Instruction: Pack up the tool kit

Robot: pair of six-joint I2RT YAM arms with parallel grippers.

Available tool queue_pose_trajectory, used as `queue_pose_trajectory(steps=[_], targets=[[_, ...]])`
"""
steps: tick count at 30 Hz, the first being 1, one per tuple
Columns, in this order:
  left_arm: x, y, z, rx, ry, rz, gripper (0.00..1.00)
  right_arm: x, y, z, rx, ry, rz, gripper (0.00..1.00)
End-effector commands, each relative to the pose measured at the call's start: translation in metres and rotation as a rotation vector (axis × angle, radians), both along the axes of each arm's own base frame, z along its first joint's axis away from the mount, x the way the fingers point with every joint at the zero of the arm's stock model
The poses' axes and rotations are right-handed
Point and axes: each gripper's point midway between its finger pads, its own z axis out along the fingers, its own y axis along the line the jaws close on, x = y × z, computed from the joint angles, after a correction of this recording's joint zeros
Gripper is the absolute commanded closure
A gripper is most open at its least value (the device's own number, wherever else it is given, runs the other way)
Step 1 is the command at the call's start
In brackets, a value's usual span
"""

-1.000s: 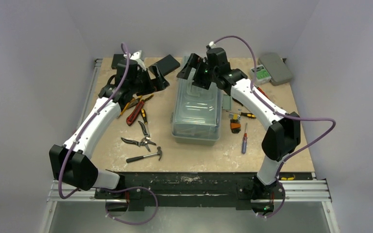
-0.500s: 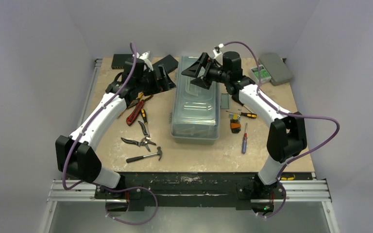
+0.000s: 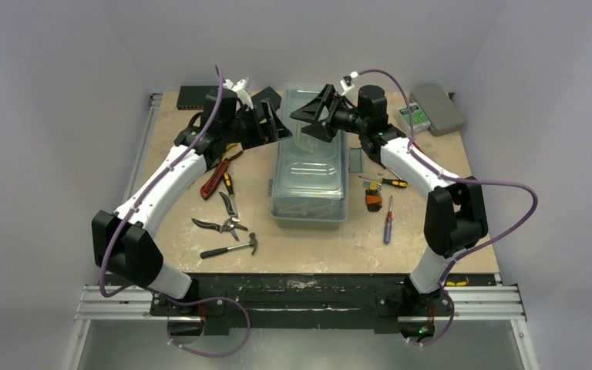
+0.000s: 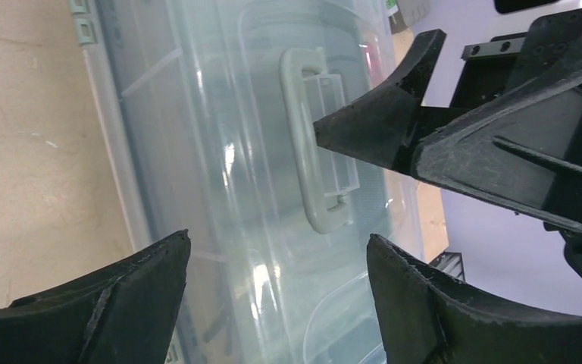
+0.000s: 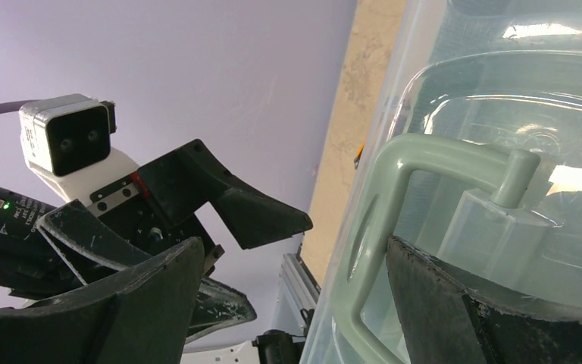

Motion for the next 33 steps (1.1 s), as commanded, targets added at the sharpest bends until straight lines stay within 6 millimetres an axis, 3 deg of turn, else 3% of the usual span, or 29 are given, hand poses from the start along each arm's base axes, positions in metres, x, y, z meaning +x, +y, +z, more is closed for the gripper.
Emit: queue_pose_trajectory(steps=[1, 12, 20, 33], targets=[[0.006, -0.021, 0.029, -0.076, -0.061, -0.048, 0.17, -0.017, 0.009, 0.025, 0.073, -0.052, 0.079, 0.13], [0.015, -0.041, 0.019, -0.112, -0.015, -0.077, 0.25, -0.019, 0.004, 0.030, 0.084, -0.065, 0.065, 0.13], [0.017, -0.045, 0.027, -0.100, -0.038, -0.080, 0.44, -0.019, 0.001, 0.032, 0.087, -0.066, 0.057, 0.13], [0.025, -0.058, 0.003, -0.090, 0.042, -0.100, 0.49, -0.019, 0.000, 0.034, 0.099, -0.068, 0.052, 0.13]])
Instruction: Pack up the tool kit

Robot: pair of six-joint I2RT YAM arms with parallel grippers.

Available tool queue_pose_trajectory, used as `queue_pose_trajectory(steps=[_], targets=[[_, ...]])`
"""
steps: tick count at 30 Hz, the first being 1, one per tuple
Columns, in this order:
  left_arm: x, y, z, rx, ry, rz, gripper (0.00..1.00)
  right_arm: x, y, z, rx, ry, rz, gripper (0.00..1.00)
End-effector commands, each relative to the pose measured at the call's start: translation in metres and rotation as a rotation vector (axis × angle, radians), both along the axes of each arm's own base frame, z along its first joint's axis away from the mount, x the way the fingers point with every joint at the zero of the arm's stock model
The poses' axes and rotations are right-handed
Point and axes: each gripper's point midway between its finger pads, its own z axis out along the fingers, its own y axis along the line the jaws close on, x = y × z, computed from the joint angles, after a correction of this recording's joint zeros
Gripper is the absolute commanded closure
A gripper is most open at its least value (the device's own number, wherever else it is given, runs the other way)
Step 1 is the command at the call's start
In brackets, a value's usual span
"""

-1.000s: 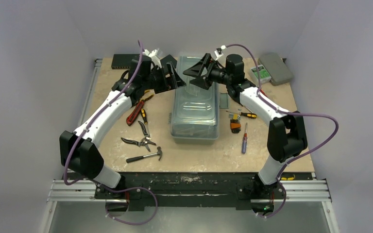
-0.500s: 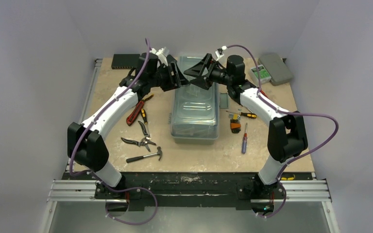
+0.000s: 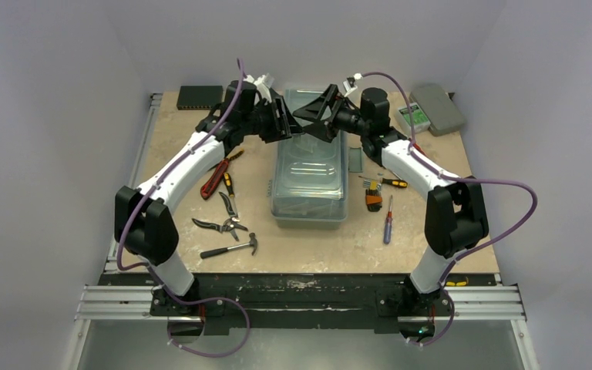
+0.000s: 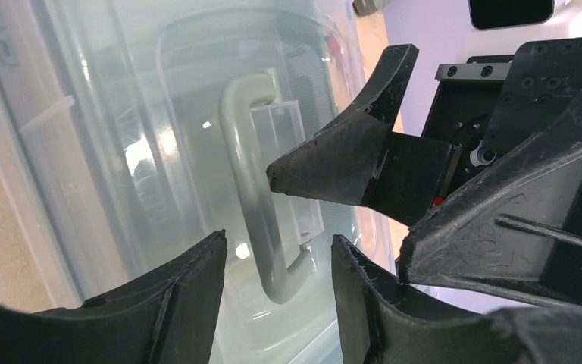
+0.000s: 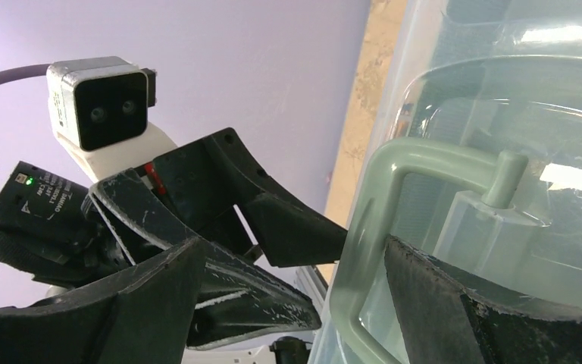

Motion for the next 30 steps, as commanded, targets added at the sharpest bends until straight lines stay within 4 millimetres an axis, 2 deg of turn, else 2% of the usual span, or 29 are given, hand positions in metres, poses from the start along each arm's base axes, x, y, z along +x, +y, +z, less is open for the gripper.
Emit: queue_pose_trajectory(steps=[1, 8, 11, 13, 16, 22, 30], targets=[[0.006, -0.012, 0.008, -0.022, -0.006, -0.018, 0.49, -0.020, 0.003, 0.033, 0.044, -0.081, 0.055, 0.13], [0.013, -0.024, 0.003, -0.063, 0.011, -0.042, 0.61, -0.021, 0.001, 0.035, 0.045, -0.087, 0.050, 0.13], [0.015, -0.026, 0.003, -0.070, 0.007, -0.051, 0.75, -0.021, -0.002, 0.036, 0.043, -0.085, 0.038, 0.14], [0.016, -0.026, 0.004, -0.066, -0.006, -0.052, 0.89, -0.020, -0.009, 0.038, 0.020, -0.096, 0.008, 0.12], [0.017, -0.025, 0.008, -0.065, -0.018, -0.047, 0.99, -0.016, -0.023, 0.037, -0.053, -0.117, -0.046, 0.10], [0.017, -0.026, 0.018, -0.083, -0.035, -0.051, 1.00, -0.012, -0.060, 0.034, -0.152, -0.146, -0.149, 0.08], [0.014, -0.026, 0.051, -0.115, -0.080, -0.051, 1.00, -0.013, -0.119, 0.021, -0.326, -0.162, -0.297, 0.06]])
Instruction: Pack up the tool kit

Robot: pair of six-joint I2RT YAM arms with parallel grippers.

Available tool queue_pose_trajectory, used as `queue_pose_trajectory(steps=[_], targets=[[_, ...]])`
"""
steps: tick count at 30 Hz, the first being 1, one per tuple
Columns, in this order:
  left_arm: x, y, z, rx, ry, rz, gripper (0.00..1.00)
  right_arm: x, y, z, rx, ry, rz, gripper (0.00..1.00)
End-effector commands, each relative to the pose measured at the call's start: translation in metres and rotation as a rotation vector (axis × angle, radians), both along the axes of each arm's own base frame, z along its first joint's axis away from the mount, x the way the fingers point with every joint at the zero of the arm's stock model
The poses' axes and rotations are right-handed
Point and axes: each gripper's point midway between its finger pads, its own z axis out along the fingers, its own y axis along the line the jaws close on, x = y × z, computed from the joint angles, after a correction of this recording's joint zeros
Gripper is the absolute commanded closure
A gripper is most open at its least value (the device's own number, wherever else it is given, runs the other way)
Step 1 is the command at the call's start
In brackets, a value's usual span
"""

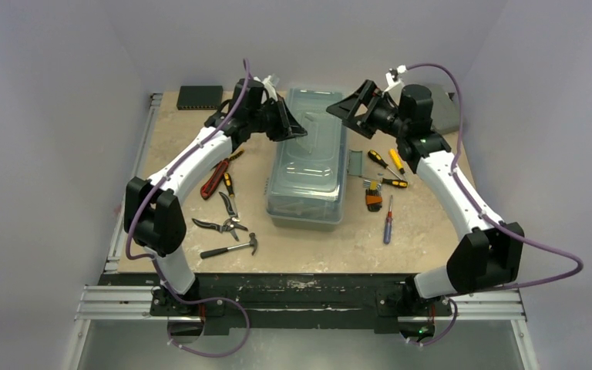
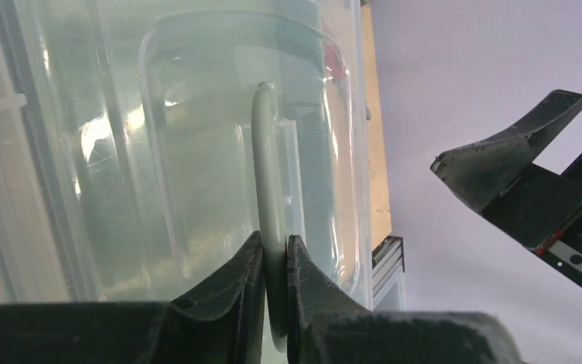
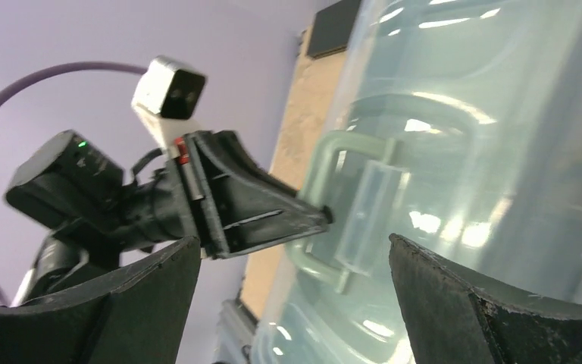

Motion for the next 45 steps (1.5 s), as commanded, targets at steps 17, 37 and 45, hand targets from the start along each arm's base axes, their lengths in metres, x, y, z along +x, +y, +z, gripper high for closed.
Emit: queue_pose_trajectory(steps=[17, 37, 45], targets=[[-0.008, 0.013, 0.128, -0.119, -0.256, -0.004, 1.00, 0.001, -0.067, -0.068, -0.217, 0.072, -0.146, 0.07], [-0.009, 0.029, 0.135, -0.259, -0.228, -0.005, 1.00, 0.027, -0.090, -0.145, -0.456, 0.223, -0.180, 0.19], [-0.010, 0.027, 0.130, -0.274, -0.216, -0.014, 1.00, 0.048, -0.084, -0.155, -0.476, 0.235, -0.184, 0.24]])
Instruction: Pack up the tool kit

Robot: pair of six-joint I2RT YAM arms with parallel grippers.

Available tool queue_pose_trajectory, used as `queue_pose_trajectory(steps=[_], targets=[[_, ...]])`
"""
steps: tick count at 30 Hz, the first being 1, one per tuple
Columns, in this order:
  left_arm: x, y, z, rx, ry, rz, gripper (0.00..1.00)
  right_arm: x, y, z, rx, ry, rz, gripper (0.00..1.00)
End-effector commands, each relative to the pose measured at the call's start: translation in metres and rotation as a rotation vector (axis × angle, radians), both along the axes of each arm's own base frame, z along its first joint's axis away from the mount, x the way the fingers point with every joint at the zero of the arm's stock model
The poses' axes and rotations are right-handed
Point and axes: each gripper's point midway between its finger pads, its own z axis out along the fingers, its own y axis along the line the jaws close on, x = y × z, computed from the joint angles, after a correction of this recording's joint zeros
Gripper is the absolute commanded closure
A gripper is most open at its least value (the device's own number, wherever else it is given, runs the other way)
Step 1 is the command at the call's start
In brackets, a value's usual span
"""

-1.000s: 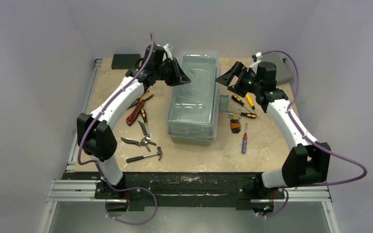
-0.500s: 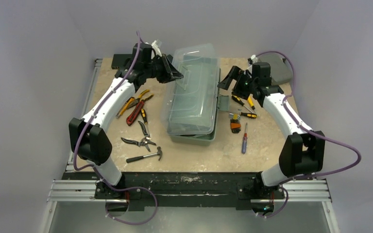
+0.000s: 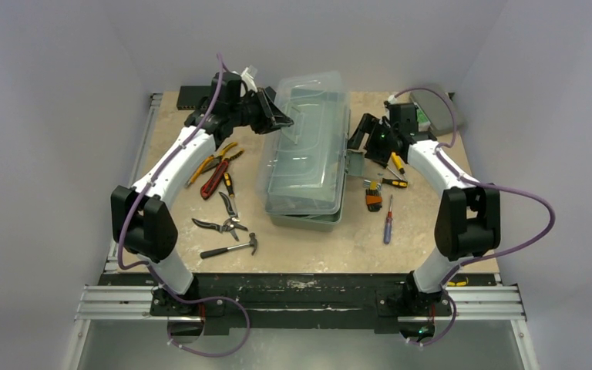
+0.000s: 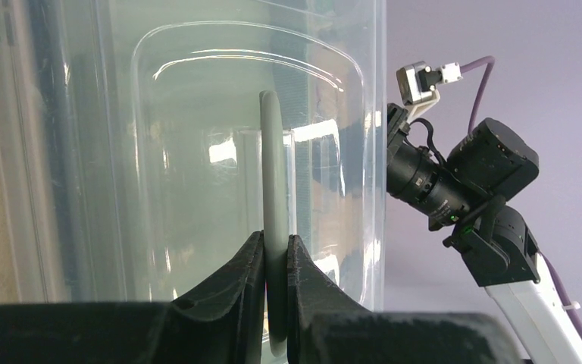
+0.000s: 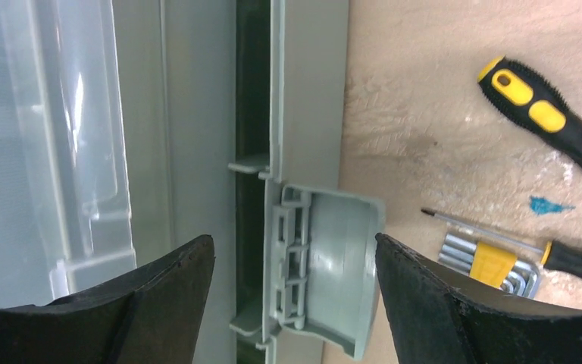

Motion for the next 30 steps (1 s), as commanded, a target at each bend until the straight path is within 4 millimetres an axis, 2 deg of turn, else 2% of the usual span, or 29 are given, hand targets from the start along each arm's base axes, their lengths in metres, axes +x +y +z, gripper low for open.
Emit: queue_pose_trajectory(steps=[1, 5, 9, 14, 18, 20, 25, 28, 30], targets=[[-0.016, -0.007, 0.096, -0.166, -0.254, -0.078, 1.00, 0.030, -0.001, 0.025, -0.039, -0.093, -0.013, 0.24], [-0.017, -0.002, 0.098, -0.172, -0.257, -0.071, 1.00, 0.048, -0.006, 0.024, -0.078, -0.105, -0.040, 0.28], [-0.019, 0.001, 0.100, -0.182, -0.259, -0.072, 1.00, 0.063, -0.003, 0.012, -0.082, -0.085, -0.028, 0.32], [-0.020, 0.000, 0.100, -0.221, -0.255, -0.085, 1.00, 0.072, 0.003, -0.005, -0.070, -0.055, -0.005, 0.38], [-0.017, 0.009, 0.100, -0.250, -0.251, -0.075, 1.00, 0.072, 0.003, -0.018, -0.081, -0.012, 0.004, 0.45], [-0.015, 0.020, 0.105, -0.277, -0.268, -0.065, 1.00, 0.071, 0.004, -0.020, -0.079, 0.001, 0.016, 0.53], [-0.010, 0.056, 0.098, -0.303, -0.263, -0.007, 1.00, 0.071, -0.009, -0.018, -0.151, 0.008, -0.001, 0.89], [-0.009, 0.072, 0.091, -0.312, -0.252, 0.013, 1.00, 0.072, -0.014, -0.016, -0.185, 0.007, -0.002, 0.99], [-0.009, 0.082, 0.087, -0.325, -0.249, 0.027, 1.00, 0.072, -0.018, -0.016, -0.192, 0.013, 0.003, 1.00]])
